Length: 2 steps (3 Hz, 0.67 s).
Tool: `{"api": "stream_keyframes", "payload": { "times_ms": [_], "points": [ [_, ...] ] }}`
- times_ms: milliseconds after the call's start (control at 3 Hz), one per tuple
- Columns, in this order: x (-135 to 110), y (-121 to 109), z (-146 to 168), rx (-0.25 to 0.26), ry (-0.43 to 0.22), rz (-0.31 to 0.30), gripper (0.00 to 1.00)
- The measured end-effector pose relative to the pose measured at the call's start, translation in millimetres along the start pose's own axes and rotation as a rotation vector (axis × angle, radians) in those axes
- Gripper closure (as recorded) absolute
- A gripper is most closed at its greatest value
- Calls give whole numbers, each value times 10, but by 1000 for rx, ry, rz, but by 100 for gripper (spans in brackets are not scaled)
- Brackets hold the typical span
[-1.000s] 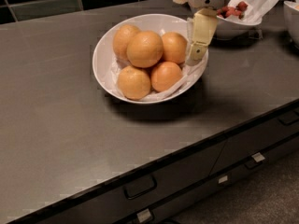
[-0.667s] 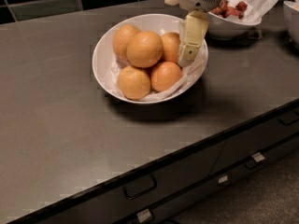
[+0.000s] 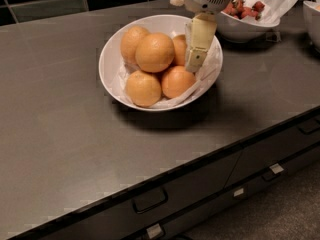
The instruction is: Pick orange from white bowl
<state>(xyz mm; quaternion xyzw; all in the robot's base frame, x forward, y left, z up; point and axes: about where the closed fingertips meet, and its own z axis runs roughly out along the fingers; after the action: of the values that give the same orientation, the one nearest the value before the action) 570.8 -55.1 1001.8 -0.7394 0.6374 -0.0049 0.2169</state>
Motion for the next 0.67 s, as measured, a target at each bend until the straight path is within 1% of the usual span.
{"api": "stream_keyframes", "payload": {
  "times_ms": [667],
  "points": [
    [-177,-40,187,-17,2,-37,0]
  ]
}}
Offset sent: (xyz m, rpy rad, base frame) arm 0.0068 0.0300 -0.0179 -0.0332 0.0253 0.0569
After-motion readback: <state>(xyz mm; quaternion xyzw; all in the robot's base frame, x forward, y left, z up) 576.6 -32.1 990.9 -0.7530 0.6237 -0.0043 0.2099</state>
